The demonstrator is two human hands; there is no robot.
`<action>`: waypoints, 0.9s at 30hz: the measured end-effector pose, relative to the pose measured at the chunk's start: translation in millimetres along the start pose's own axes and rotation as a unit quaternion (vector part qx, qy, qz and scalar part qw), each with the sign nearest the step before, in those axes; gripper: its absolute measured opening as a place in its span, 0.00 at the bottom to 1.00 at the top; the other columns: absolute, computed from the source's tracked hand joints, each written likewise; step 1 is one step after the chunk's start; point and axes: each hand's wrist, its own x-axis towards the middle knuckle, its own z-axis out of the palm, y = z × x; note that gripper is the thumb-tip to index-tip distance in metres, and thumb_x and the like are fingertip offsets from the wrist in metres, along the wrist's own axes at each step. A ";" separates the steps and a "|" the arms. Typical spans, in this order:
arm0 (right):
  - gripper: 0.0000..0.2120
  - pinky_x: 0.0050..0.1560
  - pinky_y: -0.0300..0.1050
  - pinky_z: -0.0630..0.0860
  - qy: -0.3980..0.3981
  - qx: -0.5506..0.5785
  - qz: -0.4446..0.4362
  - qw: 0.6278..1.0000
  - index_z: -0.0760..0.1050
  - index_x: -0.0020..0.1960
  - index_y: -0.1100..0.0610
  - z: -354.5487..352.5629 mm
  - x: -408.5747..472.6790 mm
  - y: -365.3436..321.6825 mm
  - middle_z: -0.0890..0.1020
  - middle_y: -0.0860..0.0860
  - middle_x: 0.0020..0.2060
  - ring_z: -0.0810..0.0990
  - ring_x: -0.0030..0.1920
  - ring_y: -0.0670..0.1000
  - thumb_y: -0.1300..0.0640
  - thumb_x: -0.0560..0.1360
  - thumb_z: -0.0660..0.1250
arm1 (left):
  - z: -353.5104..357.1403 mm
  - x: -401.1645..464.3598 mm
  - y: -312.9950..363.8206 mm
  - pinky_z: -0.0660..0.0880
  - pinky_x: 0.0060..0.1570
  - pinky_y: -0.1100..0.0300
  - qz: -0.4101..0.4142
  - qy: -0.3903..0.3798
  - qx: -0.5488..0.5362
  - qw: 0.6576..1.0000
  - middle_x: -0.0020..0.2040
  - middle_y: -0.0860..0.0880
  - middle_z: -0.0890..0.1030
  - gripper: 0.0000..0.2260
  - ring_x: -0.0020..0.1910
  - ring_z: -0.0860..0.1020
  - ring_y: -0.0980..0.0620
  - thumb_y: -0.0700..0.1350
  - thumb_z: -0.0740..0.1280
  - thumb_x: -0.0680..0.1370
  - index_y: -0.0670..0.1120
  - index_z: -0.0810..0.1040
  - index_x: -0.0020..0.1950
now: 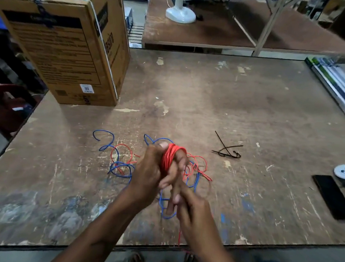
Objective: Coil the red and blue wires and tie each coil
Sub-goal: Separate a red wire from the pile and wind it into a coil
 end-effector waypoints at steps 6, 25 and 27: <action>0.10 0.39 0.40 0.71 -0.077 0.043 0.037 0.995 0.77 0.62 0.42 -13.8 -19.5 -35.0 0.79 0.42 0.31 0.77 0.32 0.42 0.48 0.88 0.57 | -15.2 15.5 -29.1 0.81 0.46 0.45 0.097 0.156 0.222 0.957 0.35 0.42 0.84 0.26 0.39 0.85 0.38 0.56 0.48 0.86 0.43 0.82 0.53; 0.12 0.43 0.34 0.74 0.054 0.149 0.059 0.986 0.83 0.57 0.45 -13.8 29.8 30.9 0.86 0.41 0.40 0.80 0.39 0.37 0.57 0.82 0.63 | 5.2 -0.1 -19.4 0.62 0.23 0.44 0.006 0.016 0.075 0.997 0.18 0.53 0.67 0.26 0.17 0.71 0.51 0.60 0.52 0.81 0.49 0.82 0.35; 0.13 0.39 0.43 0.74 0.023 0.061 0.051 0.997 0.81 0.54 0.42 2.6 11.1 23.7 0.84 0.42 0.37 0.78 0.35 0.39 0.54 0.84 0.59 | 11.0 4.9 -15.9 0.65 0.21 0.51 0.036 0.050 0.033 0.998 0.19 0.52 0.68 0.23 0.18 0.74 0.48 0.58 0.54 0.82 0.49 0.81 0.38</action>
